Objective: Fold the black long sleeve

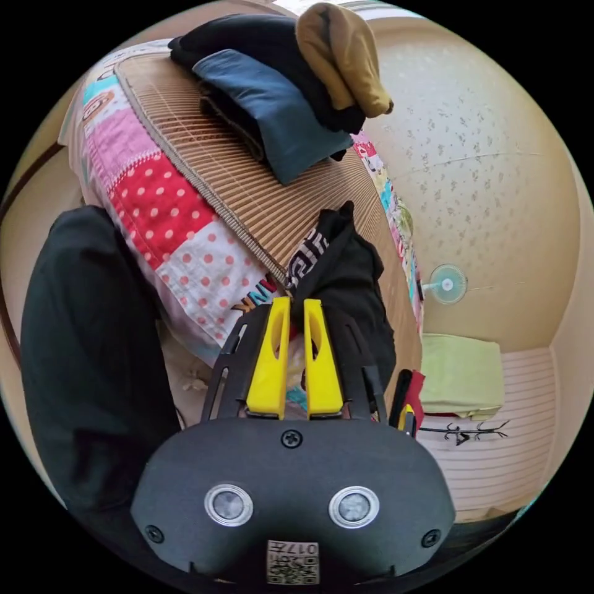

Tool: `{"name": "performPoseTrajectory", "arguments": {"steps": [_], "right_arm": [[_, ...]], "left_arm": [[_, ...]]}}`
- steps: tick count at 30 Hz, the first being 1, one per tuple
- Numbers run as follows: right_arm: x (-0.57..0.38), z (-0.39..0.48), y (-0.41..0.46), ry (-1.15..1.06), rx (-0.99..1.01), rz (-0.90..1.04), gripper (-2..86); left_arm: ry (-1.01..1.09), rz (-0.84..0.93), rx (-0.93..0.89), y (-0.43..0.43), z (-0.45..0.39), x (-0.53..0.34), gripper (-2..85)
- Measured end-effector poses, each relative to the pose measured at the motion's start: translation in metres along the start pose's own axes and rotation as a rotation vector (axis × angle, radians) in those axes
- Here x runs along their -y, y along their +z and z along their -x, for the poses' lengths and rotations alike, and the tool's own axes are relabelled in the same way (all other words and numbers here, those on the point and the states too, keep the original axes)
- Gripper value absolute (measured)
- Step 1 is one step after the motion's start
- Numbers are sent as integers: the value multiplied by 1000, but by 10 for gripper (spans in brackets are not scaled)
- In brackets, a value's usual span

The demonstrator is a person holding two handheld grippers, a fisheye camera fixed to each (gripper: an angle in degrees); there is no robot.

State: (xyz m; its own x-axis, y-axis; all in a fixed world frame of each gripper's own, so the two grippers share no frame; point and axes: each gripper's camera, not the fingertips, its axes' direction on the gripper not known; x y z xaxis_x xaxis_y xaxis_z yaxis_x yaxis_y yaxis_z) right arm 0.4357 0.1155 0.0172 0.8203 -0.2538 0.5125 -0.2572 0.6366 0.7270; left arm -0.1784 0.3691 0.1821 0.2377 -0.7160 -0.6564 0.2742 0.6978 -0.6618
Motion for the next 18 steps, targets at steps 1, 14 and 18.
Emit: {"name": "performPoseTrajectory", "arguments": {"steps": [1, 14, 18], "right_arm": [[2, -5, -2, 8, 1, -4, 19], [46, -88, -22, 94, -84, -20, 48], [38, -130, -31, 193, -31, -54, 51]], "left_arm": [[-14, -11, -43, 1, 8, -6, 42], [726, 1, -193, 137, -210, -136, 41], [1002, 245, -221, 233, -271, -249, 42]]}}
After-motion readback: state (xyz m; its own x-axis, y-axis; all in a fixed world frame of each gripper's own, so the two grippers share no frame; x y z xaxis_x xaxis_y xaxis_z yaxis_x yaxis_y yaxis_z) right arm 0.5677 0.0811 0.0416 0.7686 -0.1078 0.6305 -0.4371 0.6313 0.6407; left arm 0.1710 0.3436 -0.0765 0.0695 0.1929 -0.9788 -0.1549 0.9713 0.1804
